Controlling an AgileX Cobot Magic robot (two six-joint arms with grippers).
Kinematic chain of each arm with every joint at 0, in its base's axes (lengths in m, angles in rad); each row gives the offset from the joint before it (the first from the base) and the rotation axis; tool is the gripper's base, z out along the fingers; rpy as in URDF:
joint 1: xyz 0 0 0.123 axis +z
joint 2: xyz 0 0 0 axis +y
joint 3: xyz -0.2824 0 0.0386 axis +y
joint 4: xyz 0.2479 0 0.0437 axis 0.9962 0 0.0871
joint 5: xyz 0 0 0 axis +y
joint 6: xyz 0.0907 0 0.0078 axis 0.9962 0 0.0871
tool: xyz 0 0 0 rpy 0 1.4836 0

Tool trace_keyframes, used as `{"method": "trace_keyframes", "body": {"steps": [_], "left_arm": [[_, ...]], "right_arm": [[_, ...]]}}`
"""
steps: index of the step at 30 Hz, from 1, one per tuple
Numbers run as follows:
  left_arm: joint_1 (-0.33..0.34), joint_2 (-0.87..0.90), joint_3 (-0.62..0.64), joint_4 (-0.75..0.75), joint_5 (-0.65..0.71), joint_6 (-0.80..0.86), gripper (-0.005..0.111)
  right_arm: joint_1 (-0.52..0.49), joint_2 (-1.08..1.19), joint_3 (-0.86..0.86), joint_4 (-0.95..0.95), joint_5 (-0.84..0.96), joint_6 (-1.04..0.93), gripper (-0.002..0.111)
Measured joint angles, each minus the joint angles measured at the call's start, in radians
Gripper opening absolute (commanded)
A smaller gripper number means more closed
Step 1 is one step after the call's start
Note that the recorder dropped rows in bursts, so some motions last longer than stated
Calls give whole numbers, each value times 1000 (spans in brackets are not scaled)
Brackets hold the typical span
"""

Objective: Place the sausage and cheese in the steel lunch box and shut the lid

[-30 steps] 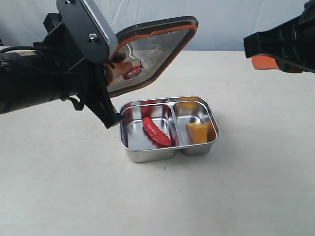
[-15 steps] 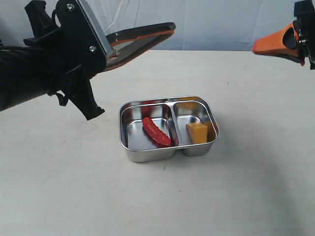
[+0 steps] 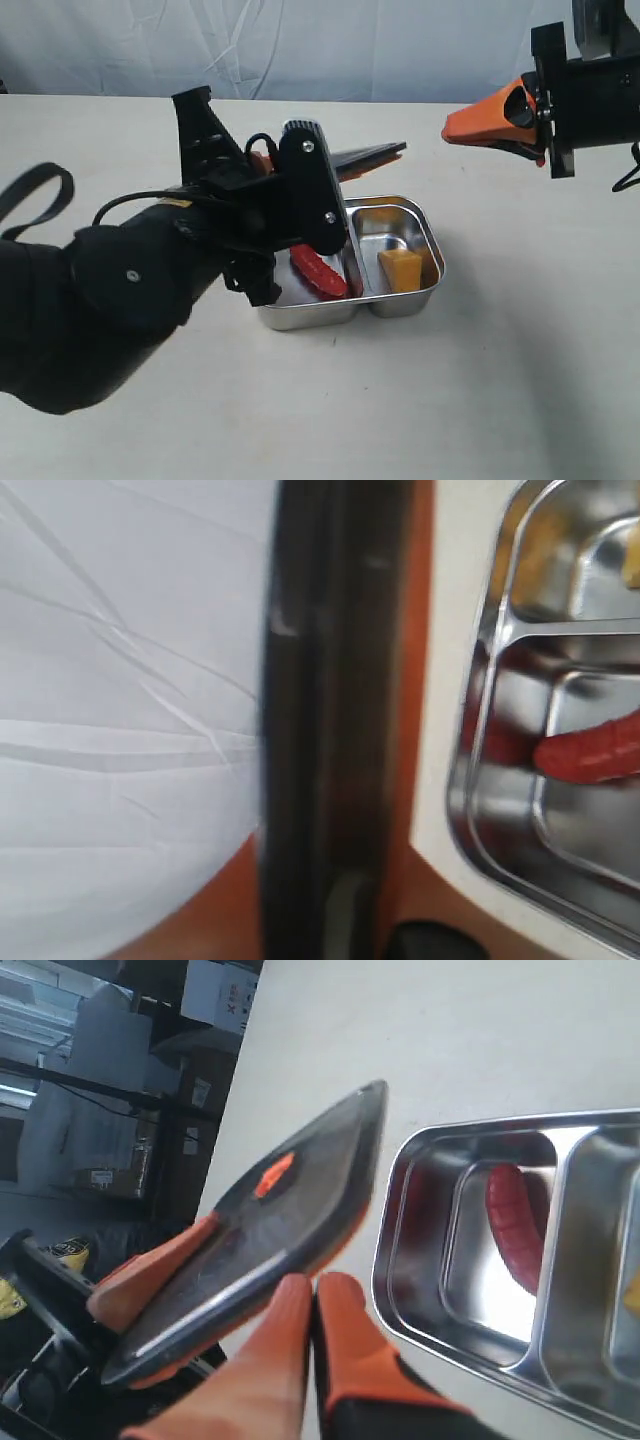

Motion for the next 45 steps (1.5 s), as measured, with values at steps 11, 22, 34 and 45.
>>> {"method": "trace_keyframes", "body": {"steps": [11,22,34,45], "left_arm": [[-24,24,-20,21,-238,0,0],[-142,200,-98,-13,-323,0,0],[-161,266,-171,-31,-408,2,0],[-171,268,-181,16,-385,2,0]], "right_arm": [[77,2,23,32,-4,37,58],[147,2,23,73,-12,62,58],[179,2,23,19,-47,171,58],[190,2,25,36,-12,246,10]]}}
